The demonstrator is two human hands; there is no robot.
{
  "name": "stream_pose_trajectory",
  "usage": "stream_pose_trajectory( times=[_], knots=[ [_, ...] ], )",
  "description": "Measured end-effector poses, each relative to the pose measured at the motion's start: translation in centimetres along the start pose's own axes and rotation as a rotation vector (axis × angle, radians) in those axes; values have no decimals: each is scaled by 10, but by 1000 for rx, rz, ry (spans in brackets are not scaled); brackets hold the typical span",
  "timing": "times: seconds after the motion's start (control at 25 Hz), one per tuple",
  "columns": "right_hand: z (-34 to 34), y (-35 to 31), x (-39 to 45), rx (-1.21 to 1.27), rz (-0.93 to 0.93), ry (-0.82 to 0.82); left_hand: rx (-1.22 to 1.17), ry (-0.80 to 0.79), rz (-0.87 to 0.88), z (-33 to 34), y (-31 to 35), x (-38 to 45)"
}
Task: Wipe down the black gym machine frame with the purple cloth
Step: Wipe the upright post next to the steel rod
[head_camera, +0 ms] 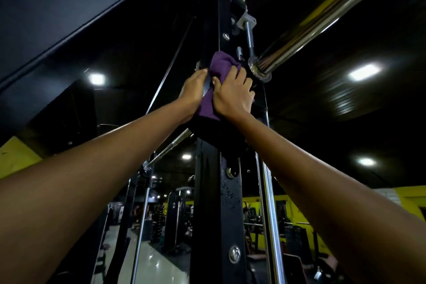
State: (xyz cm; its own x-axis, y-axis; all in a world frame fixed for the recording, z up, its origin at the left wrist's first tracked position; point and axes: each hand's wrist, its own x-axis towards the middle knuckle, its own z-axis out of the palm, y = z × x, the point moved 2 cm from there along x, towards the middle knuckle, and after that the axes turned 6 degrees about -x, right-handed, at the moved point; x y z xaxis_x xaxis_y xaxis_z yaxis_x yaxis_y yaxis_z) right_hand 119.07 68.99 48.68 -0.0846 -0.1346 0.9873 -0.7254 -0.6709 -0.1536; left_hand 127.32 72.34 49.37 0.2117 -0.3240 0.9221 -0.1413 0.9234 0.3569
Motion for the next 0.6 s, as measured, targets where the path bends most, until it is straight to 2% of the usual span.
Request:
stream_pose_trajectory(
  times=[0.12, 0.2, 0.32, 0.44, 0.6],
  knots=[
    [-3, -4, 13, -27, -51, 46, -205, -77, -104, 5, -11, 7],
    [-2, -5, 31, -77, -65, 30, -250, -107, -120, 0, -16, 10],
    [0, -9, 63, -64, -81, 58, -181, -195, -94, -16, -24, 16],
    [-2, -10, 85, -10, -80, 75, -137, -216, -40, -20, -27, 17],
    [3, 0, 70, 37, -155, 84, -114, -251, -24, -24, -29, 22]
  ],
)
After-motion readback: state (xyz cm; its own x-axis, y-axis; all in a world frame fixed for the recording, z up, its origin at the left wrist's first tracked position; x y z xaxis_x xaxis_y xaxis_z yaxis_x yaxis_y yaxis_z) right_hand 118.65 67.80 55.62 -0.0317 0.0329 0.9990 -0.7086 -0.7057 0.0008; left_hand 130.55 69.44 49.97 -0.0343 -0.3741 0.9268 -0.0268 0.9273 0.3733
